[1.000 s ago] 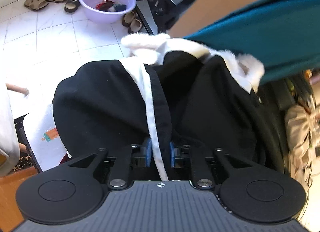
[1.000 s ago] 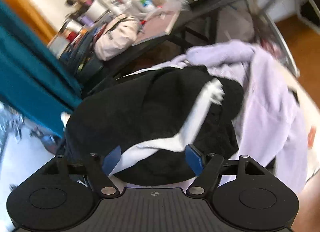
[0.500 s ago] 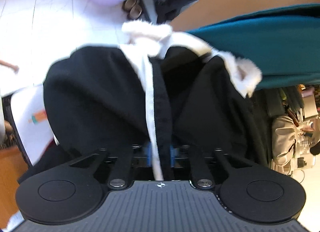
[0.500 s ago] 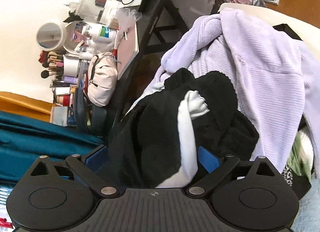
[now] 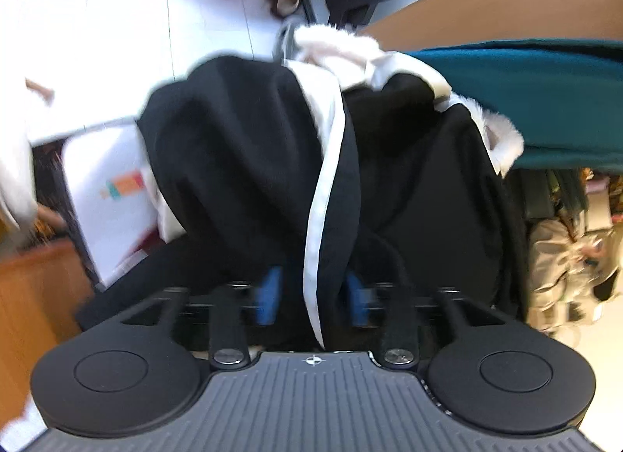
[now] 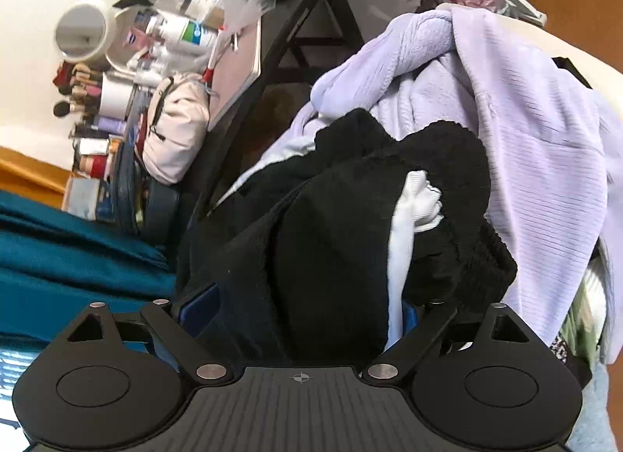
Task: Fold clothes
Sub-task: 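Close the left tool on the white-trimmed edge while the right tool grasps the black garment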
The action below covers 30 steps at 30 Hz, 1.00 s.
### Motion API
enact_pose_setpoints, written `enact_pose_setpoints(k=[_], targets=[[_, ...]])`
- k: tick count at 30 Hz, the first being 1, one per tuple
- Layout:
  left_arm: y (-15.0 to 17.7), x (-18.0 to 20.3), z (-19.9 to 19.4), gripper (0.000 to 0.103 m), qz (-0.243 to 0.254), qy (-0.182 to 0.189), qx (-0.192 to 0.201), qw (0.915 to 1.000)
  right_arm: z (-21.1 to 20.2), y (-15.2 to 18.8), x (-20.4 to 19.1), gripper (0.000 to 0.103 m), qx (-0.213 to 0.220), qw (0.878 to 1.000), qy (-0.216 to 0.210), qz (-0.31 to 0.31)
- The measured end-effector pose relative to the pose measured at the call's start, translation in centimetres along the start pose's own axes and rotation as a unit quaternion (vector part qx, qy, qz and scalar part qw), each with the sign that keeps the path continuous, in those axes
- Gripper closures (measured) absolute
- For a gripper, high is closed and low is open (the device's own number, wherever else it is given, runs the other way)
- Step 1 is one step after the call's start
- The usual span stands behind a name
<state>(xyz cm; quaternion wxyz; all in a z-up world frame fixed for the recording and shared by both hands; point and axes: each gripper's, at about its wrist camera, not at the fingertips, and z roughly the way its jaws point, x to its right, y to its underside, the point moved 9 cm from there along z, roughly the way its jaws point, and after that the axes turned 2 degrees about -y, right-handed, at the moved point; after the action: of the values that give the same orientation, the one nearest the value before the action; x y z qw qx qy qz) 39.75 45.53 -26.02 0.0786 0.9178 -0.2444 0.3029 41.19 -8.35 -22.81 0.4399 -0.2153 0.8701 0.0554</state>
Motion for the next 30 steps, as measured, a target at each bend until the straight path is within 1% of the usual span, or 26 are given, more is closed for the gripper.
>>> enact_pose_setpoints(k=[1, 4, 6, 8, 9, 10, 11, 12, 13, 14, 15, 16, 18, 19, 21, 22, 23, 24, 25, 27, 29, 30], targets=[[-0.1, 0.2, 0.5, 0.052, -0.005, 0.003, 0.003, 1.0000, 0.0, 0.1, -0.1, 0.013, -0.001, 1.000, 0.001, -0.002], [-0.5, 0.6, 2.1, 0.050, -0.008, -0.020, 0.006, 0.9997, 0.2, 0.5, -0.3, 0.013, -0.006, 1.000, 0.005, -0.009], [-0.7, 1.0, 3.0, 0.050, -0.006, -0.028, 0.003, 0.9996, 0.3, 0.8, -0.4, 0.026, -0.008, 1.000, 0.008, -0.013], [-0.9, 1.0, 3.5, 0.050, -0.001, -0.038, 0.002, 0.9993, 0.2, 1.3, -1.0, 0.067, -0.022, 1.000, -0.002, -0.017], [-1.1, 0.8, 3.6, 0.049, -0.003, -0.043, 0.004, 0.9991, 0.1, 1.6, -1.4, 0.076, -0.031, 0.999, -0.012, -0.018], [-1.3, 0.6, 3.8, 0.047, -0.005, -0.048, 0.005, 0.9988, -0.2, 1.8, -1.9, 0.092, -0.037, 0.999, -0.025, -0.020], [-1.6, 0.2, 3.8, 0.047, -0.012, -0.050, 0.006, 0.9987, -0.6, 1.9, -2.5, 0.095, -0.038, 0.998, -0.036, -0.026], [-1.8, -0.2, 3.8, 0.047, -0.023, -0.045, 0.006, 0.9987, -1.2, 2.0, -3.1, 0.095, -0.033, 0.998, -0.042, -0.035], [-2.0, -0.6, 3.7, 0.051, -0.033, -0.037, 0.006, 0.9988, -1.7, 2.0, -3.7, 0.096, -0.029, 0.997, -0.049, -0.044], [-2.0, -0.7, 3.6, 0.061, -0.026, -0.031, 0.004, 0.9992, -2.2, 2.0, -4.2, 0.096, -0.024, 0.997, -0.053, -0.053], [-1.9, -0.4, 3.3, 0.088, -0.004, -0.027, 0.002, 0.9996, -2.8, 2.0, -4.6, 0.096, -0.018, 0.997, -0.054, -0.061], [-1.8, -0.1, 2.9, 0.092, 0.018, -0.024, 0.000, 0.9996, -3.3, 2.0, -4.7, 0.096, -0.013, 0.996, -0.053, -0.065], [-1.4, 0.8, 2.0, 0.096, 0.073, -0.024, 0.006, 0.9970, -3.9, 1.7, -4.2, 0.096, -0.007, 0.998, -0.040, -0.050], [-1.1, 1.2, 1.5, 0.097, 0.092, -0.023, 0.010, 0.9954, -3.8, 1.6, -3.7, 0.095, -0.008, 0.999, -0.036, -0.038], [-0.9, 1.3, 0.6, 0.098, 0.099, -0.015, 0.015, 0.9948, -3.2, 1.6, -2.6, 0.091, -0.012, 0.999, -0.027, -0.015], [-1.0, 1.1, 0.3, 0.098, 0.085, -0.009, 0.014, 0.9963, -2.9, 1.6, -2.0, 0.082, -0.014, 1.000, -0.022, -0.002], [-1.0, 0.8, 0.1, 0.098, 0.067, -0.004, 0.011, 0.9977, -2.5, 1.6, -1.6, 0.063, -0.016, 1.000, -0.014, 0.006], [-1.0, 0.4, 0.0, 0.098, 0.049, 0.001, 0.007, 0.9988, -2.0, 1.6, -1.4, 0.051, -0.017, 1.000, -0.004, 0.010], [-1.0, 0.1, -0.1, 0.098, 0.037, 0.003, 0.001, 0.9993, -1.5, 1.6, -1.3, 0.032, -0.016, 1.000, 0.003, 0.009], [-1.0, -0.2, 0.0, 0.097, 0.039, -0.001, -0.009, 0.9992, -0.6, 1.3, -1.5, 0.031, -0.007, 1.000, 0.010, -0.008], [-1.4, -0.2, 0.3, 0.088, 0.053, -0.017, -0.016, 0.9983, 0.3, 1.4, -1.6, 0.030, -0.008, 1.000, 0.018, -0.020], [-1.6, -0.3, 0.6, 0.073, 0.058, -0.032, -0.019, 0.9976, 0.7, 1.5, -1.6, 0.030, -0.011, 0.999, 0.022, -0.025]])
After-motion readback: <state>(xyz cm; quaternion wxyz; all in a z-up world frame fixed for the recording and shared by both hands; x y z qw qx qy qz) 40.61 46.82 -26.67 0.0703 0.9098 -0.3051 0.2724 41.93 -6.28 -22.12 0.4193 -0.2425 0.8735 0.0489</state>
